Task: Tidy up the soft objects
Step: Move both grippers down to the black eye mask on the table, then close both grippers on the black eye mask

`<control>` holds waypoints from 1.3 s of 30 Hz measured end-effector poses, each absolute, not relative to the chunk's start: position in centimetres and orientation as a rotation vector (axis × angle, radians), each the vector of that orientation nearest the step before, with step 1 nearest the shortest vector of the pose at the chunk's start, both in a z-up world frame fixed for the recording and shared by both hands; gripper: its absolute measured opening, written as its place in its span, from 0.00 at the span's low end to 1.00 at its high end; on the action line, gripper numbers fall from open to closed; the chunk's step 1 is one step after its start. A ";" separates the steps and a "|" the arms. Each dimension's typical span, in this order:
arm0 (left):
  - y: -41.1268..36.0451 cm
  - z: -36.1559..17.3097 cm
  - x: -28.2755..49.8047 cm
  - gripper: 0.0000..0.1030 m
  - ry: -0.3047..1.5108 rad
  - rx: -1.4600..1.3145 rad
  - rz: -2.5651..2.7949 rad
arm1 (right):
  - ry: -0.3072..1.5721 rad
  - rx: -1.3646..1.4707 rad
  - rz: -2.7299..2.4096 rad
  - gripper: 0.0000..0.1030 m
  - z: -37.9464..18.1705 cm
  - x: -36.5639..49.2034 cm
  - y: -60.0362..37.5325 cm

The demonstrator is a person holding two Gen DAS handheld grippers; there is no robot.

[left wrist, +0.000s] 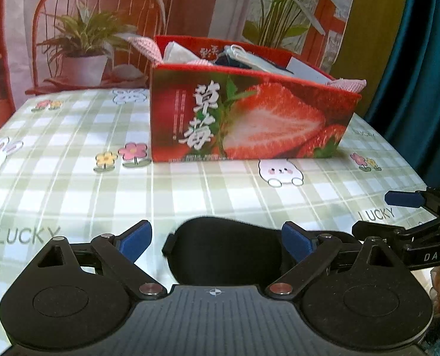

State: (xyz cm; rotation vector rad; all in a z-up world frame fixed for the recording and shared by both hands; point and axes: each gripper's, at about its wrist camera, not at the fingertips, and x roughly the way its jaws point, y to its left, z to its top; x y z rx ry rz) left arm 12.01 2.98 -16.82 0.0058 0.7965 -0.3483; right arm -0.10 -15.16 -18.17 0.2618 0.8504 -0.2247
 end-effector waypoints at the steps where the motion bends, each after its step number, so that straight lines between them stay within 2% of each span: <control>1: 3.0 -17.0 12.0 0.92 0.802 0.000 -0.349 | 0.855 0.255 -0.222 1.00 -18.2 -0.2 -14.9; 9: 3.5 -18.7 12.5 0.87 0.846 -0.027 -0.323 | 0.921 0.219 -0.174 0.99 -19.3 -0.2 -13.3; 18: 4.0 -19.5 13.1 0.87 0.865 -0.047 -0.305 | 1.024 0.159 -0.123 0.99 -21.0 0.4 -11.9; 27: 3.6 -20.0 13.2 0.86 0.870 -0.031 -0.315 | 1.024 0.142 -0.220 0.98 -21.4 0.7 -14.0; 32: 2.8 -20.2 13.0 0.75 0.860 -0.010 -0.342 | 0.998 0.157 -0.251 0.88 -21.5 0.5 -14.9; 36: 2.4 -20.3 13.0 0.72 0.858 0.001 -0.365 | 0.978 0.178 -0.216 0.75 -21.5 0.4 -14.8; 39: 2.2 -20.3 12.9 0.71 0.857 0.006 -0.376 | 0.970 0.193 -0.197 0.73 -21.5 0.4 -14.6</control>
